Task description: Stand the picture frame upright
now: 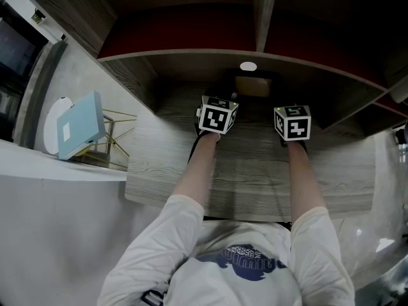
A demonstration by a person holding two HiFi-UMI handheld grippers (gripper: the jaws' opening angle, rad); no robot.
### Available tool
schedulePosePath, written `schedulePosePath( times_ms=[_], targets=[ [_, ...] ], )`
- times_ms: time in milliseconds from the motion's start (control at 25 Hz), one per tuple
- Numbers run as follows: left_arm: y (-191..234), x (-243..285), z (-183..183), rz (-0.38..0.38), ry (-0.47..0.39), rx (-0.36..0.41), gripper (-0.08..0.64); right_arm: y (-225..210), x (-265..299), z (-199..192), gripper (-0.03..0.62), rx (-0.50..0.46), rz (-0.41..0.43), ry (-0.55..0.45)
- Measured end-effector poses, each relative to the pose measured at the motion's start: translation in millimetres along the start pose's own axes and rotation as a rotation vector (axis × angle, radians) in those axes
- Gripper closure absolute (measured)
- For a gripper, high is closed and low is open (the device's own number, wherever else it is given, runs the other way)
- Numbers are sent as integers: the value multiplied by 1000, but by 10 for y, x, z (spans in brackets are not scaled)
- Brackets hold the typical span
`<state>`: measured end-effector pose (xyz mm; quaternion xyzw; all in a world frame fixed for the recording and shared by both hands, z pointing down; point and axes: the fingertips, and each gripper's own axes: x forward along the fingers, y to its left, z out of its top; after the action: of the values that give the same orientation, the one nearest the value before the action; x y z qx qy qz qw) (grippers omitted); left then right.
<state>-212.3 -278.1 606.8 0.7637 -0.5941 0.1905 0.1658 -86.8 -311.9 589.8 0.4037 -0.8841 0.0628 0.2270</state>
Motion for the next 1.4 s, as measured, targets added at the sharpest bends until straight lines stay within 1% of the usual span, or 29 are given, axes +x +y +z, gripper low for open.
schedulePosePath(
  times_ms=[120,320,600,840,1000,1160,1280,1400],
  targets=[
    [-11,12,-36,-4,3,0,484,51,37,4,506,-1,10,3],
    [-31,15,-47,-14,-9,0,476,70,42,11,485,6,4,-4],
    [-47,-4,-32,-14,-39,-9,456,122,31,54,416,13,8,-32],
    [-18,-100,23,7,-60,-6,451,112,-43,59,360,34,-12,-50],
    [-39,-354,173,28,-88,4,451,114,-286,186,359,65,-28,-100],
    [-114,-737,384,59,-118,-1,452,186,-644,425,357,73,-46,-153],
    [-229,-1023,504,65,-128,-5,453,303,-916,627,357,75,-34,-186],
    [-353,-1349,670,74,-168,-10,453,409,-1199,805,364,71,-31,-210]
  ],
)
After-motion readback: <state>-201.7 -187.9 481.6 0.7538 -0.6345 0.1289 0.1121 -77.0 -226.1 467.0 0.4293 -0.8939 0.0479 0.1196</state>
